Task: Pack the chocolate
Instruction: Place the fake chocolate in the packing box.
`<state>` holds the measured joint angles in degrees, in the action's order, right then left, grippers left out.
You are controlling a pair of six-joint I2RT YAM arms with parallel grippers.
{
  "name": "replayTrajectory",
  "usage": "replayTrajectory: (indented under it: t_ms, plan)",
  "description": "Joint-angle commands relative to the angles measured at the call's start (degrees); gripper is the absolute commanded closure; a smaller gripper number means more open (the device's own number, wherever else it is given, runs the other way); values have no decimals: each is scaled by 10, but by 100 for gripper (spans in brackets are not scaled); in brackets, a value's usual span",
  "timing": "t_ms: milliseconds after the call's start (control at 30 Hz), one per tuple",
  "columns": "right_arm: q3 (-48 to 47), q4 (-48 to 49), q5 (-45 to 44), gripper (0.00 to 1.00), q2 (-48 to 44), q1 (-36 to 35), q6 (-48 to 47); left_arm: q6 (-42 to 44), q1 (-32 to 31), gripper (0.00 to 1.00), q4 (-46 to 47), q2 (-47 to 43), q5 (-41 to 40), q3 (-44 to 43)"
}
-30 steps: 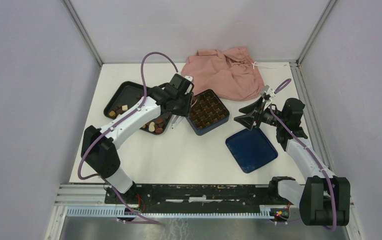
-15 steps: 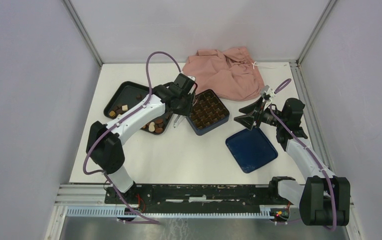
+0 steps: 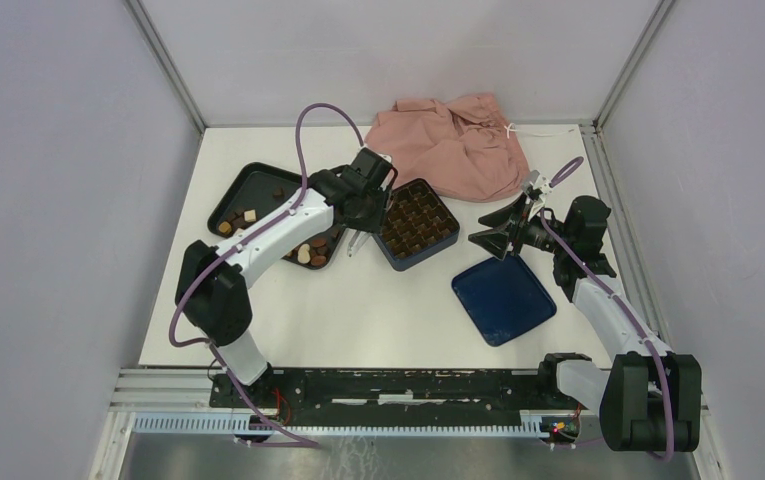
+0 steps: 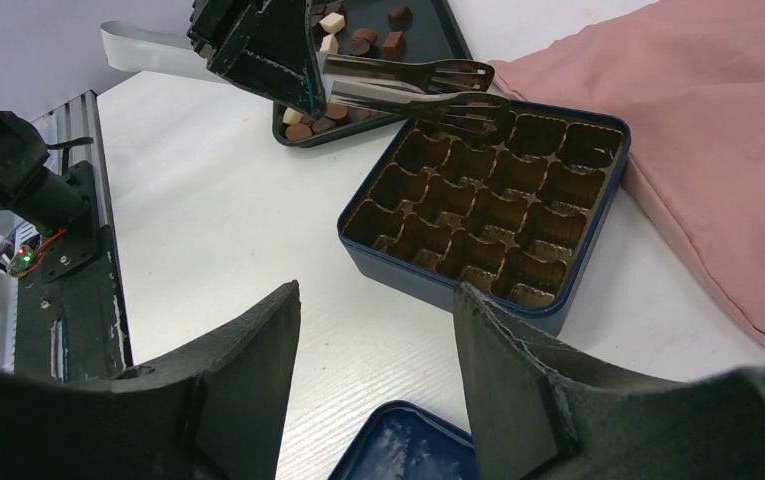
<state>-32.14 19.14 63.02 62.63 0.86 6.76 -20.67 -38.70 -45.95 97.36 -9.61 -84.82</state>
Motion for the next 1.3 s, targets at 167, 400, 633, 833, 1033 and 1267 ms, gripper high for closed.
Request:
replayTrajectory:
  t_ms: [167, 400, 633, 833, 1033, 1267]
  plan:
    - [-27, 17, 12, 37, -9, -3, -2, 14, -5, 48, 10, 0, -11, -32]
    - [-28, 18, 13, 37, -10, -3, -2, 13, -6, 49, 11, -5, -8, -33]
    - [-28, 17, 15, 37, -10, -3, -3, 6, -5, 51, 18, -57, 4, -23]
    - [-29, 13, 15, 37, -12, -3, -5, -3, 36, 51, 20, -152, 35, 38]
    - [-29, 13, 16, 37, -14, -3, -5, 13, 176, 51, 20, -251, 110, 152]
    - [-30, 13, 16, 37, -19, -3, -4, 51, 286, 51, 29, -256, 125, 225]
